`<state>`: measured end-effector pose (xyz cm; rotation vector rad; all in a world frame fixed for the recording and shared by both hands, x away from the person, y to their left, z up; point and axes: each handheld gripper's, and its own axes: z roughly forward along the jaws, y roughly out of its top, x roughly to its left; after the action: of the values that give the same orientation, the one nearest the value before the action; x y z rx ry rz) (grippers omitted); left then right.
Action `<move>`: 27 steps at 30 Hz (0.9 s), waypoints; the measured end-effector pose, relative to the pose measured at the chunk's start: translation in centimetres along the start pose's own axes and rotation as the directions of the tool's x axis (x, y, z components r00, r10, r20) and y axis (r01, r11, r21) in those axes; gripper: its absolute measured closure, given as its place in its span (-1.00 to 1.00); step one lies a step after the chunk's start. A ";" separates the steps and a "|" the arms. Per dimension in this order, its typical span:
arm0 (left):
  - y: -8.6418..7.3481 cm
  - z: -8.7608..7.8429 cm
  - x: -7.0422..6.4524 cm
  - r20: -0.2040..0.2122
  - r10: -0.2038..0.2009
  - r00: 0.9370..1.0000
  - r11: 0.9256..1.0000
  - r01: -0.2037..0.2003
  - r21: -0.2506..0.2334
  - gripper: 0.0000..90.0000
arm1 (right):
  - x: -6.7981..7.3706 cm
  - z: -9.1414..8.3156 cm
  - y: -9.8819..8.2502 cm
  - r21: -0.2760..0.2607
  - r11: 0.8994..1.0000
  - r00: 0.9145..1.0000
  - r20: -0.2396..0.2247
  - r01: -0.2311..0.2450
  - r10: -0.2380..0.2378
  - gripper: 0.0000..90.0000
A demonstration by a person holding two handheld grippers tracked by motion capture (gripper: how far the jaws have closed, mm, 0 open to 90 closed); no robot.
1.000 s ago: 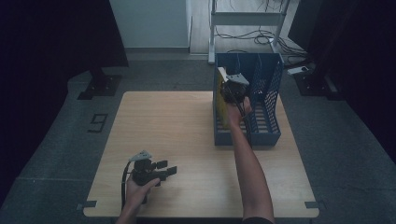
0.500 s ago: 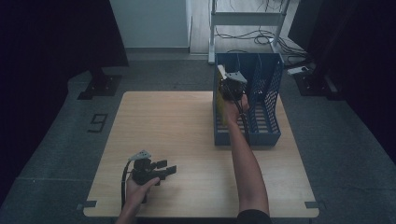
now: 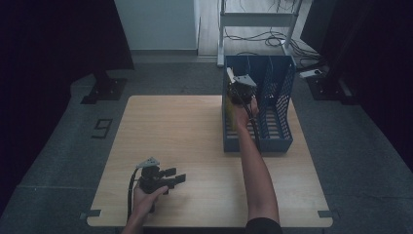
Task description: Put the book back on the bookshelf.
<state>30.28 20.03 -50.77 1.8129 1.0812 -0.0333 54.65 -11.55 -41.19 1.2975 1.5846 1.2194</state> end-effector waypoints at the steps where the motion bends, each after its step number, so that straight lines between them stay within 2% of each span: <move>1: 0.0 0.0 0.0 0.000 0.002 1.000 1.000 -0.002 0.001 -0.21 | -0.1 -0.1 0.0 -0.003 1.000 1.000 -0.011 0.003 -0.003 0.50; 2: 0.0 0.0 -0.1 0.001 0.002 1.000 1.000 -0.003 0.002 -0.21 | -0.3 -0.6 -0.1 -0.015 1.000 0.999 -0.035 0.008 -0.009 0.43; 4: 0.0 0.1 -0.1 0.003 0.002 1.000 1.000 -0.002 0.002 -0.21 | -0.4 -0.7 -0.2 -0.007 1.000 0.999 -0.045 0.011 -0.011 0.40; 6: -0.1 0.2 -0.3 0.003 0.005 1.000 1.000 -0.005 0.007 -0.21 | -0.6 -1.2 -0.6 0.015 0.999 0.997 -0.063 0.044 -0.043 0.31; 10: -0.1 0.3 -0.6 0.002 0.012 1.000 1.000 -0.012 0.008 -0.21 | -0.9 -1.6 -1.0 0.028 0.998 0.996 -0.075 0.054 -0.052 0.25; 13: -0.1 0.4 -0.7 0.003 0.017 1.000 1.000 -0.017 0.012 -0.21 | -1.1 -1.9 -1.3 0.043 0.998 0.995 -0.091 0.043 -0.039 0.19; 18: 0.0 0.2 -0.8 0.000 0.022 1.000 1.000 -0.022 0.010 -0.22 | -1.2 -2.5 -1.2 0.051 0.996 0.994 -0.091 0.067 -0.062 0.08; 27: 0.0 0.1 -0.7 -0.005 0.022 1.000 1.000 -0.022 0.008 -0.22 | -1.6 -4.0 -0.9 0.037 0.998 0.994 -0.091 0.055 -0.052 -0.03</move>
<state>29.89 19.50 -50.48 1.8326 1.0657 -0.0198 51.04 -14.01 -40.98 1.2315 1.7047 1.2345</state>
